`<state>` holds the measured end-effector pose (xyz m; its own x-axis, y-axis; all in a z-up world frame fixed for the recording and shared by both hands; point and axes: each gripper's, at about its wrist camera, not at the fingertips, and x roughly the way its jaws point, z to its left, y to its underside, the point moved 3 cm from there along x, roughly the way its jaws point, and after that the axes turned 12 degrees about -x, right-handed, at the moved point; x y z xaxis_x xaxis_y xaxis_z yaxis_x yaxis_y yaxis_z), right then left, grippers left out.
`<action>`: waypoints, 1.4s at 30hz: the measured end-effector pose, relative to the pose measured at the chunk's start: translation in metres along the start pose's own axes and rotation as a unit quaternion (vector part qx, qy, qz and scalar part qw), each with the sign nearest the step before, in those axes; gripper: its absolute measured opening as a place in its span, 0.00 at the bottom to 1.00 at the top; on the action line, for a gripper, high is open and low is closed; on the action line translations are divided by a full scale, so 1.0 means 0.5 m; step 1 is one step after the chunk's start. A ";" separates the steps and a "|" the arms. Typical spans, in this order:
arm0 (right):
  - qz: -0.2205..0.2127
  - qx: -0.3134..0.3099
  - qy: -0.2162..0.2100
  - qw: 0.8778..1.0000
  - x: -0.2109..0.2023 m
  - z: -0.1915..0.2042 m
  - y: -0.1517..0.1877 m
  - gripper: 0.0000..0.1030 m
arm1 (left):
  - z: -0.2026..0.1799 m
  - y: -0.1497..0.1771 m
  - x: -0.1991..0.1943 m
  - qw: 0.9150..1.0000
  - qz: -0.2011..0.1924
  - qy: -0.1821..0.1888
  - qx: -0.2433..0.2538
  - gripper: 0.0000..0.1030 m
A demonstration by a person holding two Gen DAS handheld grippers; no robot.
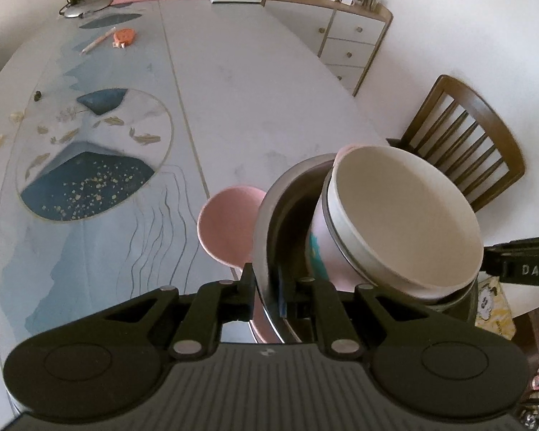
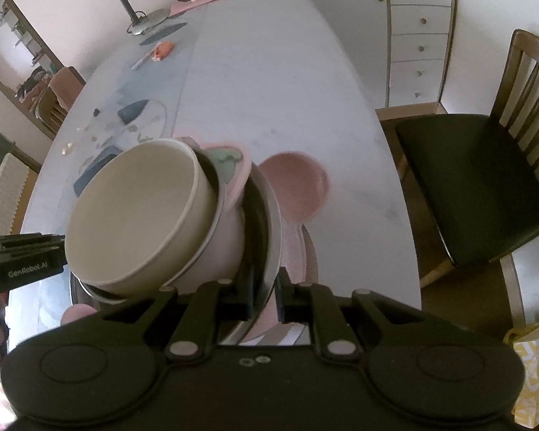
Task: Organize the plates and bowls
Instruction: 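Lift the stacked bowls with both grippers and carry toward the pink bear plate, then lower the stack onto the pink bear plate and open both grippers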
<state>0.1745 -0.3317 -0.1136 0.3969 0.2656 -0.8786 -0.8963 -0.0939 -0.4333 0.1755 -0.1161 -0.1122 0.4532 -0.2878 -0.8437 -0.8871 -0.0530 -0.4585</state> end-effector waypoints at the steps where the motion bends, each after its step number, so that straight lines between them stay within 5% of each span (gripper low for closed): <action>1: 0.000 -0.002 -0.002 1.000 -0.001 -0.004 0.002 0.12 | -0.003 0.003 0.003 1.000 -0.001 -0.003 0.003 0.11; 25: 0.015 -0.008 0.006 1.000 0.026 -0.018 0.015 0.13 | -0.018 0.024 0.032 0.999 0.009 -0.033 0.030 0.13; 37: 0.008 -0.001 0.021 1.000 0.014 -0.021 0.018 0.21 | -0.012 0.021 0.015 0.999 0.006 -0.031 0.033 0.15; 42: -0.007 -0.003 0.021 1.000 -0.012 -0.010 0.020 0.22 | 0.002 0.023 -0.015 0.999 -0.009 -0.021 0.028 0.23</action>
<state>0.1642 -0.3389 -0.1134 0.4172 0.2262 -0.8802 -0.8896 -0.0967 -0.4465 0.1620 -0.1136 -0.1114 0.4737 -0.2466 -0.8455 -0.8729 -0.0042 -0.4879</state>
